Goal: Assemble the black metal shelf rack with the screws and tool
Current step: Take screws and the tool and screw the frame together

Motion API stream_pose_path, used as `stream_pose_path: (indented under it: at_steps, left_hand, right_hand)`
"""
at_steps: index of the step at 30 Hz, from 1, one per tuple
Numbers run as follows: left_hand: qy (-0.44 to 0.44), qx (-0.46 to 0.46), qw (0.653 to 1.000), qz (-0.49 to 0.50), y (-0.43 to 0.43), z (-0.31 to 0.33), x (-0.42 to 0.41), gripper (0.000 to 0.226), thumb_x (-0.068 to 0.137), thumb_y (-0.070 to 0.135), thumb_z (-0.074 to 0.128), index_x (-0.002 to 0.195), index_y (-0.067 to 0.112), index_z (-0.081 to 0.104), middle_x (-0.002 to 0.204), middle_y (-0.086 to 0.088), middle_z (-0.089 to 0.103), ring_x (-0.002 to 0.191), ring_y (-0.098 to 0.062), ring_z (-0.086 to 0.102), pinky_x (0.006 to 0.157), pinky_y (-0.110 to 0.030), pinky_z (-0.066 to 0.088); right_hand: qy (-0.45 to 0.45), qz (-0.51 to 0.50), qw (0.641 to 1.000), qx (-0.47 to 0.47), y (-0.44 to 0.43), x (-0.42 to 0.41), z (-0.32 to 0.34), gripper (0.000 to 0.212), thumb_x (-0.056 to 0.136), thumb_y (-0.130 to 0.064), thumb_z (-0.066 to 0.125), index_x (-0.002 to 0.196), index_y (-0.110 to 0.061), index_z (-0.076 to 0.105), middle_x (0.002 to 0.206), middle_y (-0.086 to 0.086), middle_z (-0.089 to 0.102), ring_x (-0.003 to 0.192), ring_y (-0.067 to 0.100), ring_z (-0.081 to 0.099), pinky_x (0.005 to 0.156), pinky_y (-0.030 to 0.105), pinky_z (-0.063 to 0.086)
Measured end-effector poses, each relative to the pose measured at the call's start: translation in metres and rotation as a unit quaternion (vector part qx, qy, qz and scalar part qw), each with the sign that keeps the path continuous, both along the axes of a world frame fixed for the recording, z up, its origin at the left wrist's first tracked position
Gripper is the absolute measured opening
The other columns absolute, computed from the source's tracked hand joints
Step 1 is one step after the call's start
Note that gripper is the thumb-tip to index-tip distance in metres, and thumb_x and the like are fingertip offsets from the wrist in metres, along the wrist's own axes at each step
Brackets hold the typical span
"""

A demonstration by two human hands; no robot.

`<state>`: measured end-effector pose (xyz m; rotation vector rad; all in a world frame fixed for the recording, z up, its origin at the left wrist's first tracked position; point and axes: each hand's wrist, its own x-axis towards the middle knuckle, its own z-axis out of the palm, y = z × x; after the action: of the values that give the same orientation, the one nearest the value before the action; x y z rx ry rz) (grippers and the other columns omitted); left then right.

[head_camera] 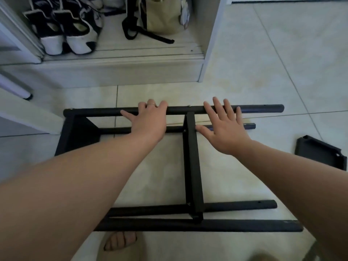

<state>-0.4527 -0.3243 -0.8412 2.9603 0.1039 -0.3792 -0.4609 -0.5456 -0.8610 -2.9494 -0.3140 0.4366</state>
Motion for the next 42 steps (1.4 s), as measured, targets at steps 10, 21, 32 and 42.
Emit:
stream_pose_path:
  at_steps: [10, 21, 32, 42]
  left_hand:
    - [0.061, -0.035, 0.997, -0.025, -0.003, 0.022, -0.045, 0.06, 0.102, 0.025, 0.046, 0.155, 0.032, 0.017, 0.167, -0.004, -0.001, 0.152, -0.031, -0.001, 0.115, -0.068, 0.016]
    - [0.341, -0.237, 0.91, 0.016, -0.038, 0.034, -0.136, 0.056, 0.102, 0.053, 0.04, 0.134, 0.011, 0.057, 0.123, -0.008, 0.066, 0.109, -0.029, 0.064, 0.093, -0.043, 0.053]
    - [0.36, -0.326, 0.87, 0.082, -0.05, 0.023, -0.141, 0.023, 0.102, 0.032, 0.051, 0.11, 0.014, 0.063, 0.105, -0.001, 0.072, 0.093, -0.015, 0.07, 0.081, -0.034, 0.051]
    - [0.366, -0.306, 0.876, 0.066, -0.054, 0.026, -0.141, 0.017, 0.105, 0.031, 0.046, 0.095, 0.02, 0.056, 0.103, 0.002, 0.069, 0.097, -0.016, 0.069, 0.093, -0.038, 0.047]
  right_hand:
    - [0.03, 0.022, 0.999, 0.021, -0.005, -0.05, 0.044, 0.092, 0.08, -0.081, 0.0, 0.162, -0.038, -0.002, 0.17, -0.007, -0.015, 0.156, 0.024, -0.018, 0.125, 0.053, -0.007]
    - [0.222, 0.107, 0.969, 0.006, -0.019, -0.175, 0.062, 0.061, 0.1, -0.064, 0.039, 0.15, -0.028, 0.043, 0.147, -0.003, 0.053, 0.135, 0.023, 0.049, 0.107, 0.038, 0.037]
    - [0.198, 0.211, 0.953, -0.086, -0.021, -0.182, 0.033, 0.034, 0.102, -0.044, 0.054, 0.13, -0.025, 0.051, 0.118, -0.003, 0.059, 0.111, 0.024, 0.06, 0.095, 0.038, 0.041]
    - [0.116, 0.212, 0.967, -0.081, -0.031, -0.187, 0.04, 0.03, 0.099, -0.042, 0.046, 0.121, -0.025, 0.056, 0.111, -0.005, 0.059, 0.106, 0.023, 0.057, 0.09, 0.035, 0.038]
